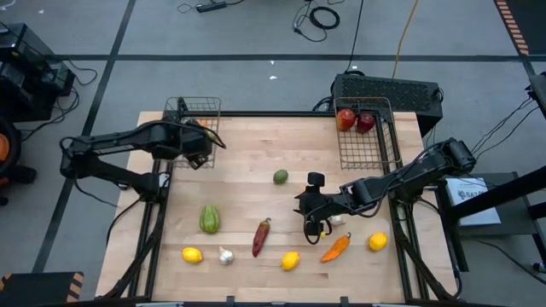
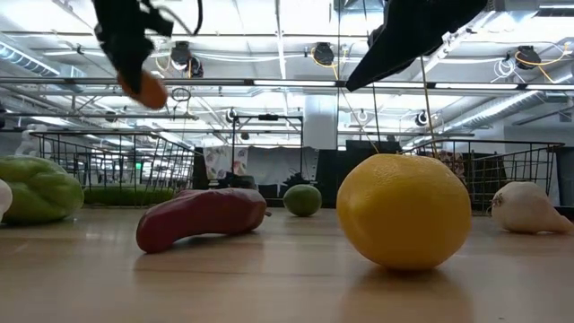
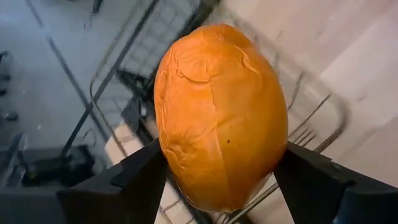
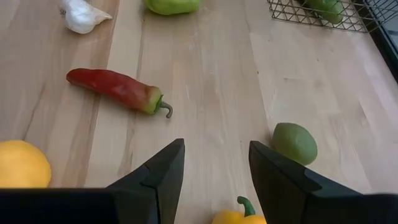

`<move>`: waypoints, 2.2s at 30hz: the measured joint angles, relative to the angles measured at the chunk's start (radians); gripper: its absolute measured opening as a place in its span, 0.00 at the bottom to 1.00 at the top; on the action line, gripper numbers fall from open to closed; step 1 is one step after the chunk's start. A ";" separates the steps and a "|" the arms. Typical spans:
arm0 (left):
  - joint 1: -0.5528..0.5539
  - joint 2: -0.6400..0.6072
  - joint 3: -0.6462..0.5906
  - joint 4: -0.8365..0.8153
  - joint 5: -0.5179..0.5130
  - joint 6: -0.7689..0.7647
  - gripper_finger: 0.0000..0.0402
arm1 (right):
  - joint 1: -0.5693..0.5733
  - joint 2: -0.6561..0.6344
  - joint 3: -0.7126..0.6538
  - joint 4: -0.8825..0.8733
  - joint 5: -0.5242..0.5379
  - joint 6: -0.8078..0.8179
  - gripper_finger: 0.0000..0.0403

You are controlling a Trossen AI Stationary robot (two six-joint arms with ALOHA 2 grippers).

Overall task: Sort produce into baskets
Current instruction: Put the orange papaya into the left wire basket, then put the red chili pepper into the left wire basket

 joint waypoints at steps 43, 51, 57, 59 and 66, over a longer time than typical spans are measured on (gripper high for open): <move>-0.435 -0.247 -0.140 0.241 0.104 -0.361 0.82 | 0.016 0.162 0.002 0.317 -0.178 -0.135 0.47; -0.717 -0.179 -0.244 0.330 0.102 -0.575 0.81 | -0.011 0.443 0.198 0.385 -0.379 -0.307 0.68; -0.876 -0.093 -0.260 0.411 0.073 -0.632 0.81 | -0.021 0.605 0.400 0.204 -0.411 -0.484 0.79; -0.913 -0.058 -0.260 0.383 0.073 -0.681 0.81 | -0.026 0.636 0.456 0.116 -0.391 -0.533 0.79; -1.014 0.050 -0.260 0.327 0.071 -0.793 0.81 | -0.066 0.657 0.506 -0.030 -0.377 -0.619 0.78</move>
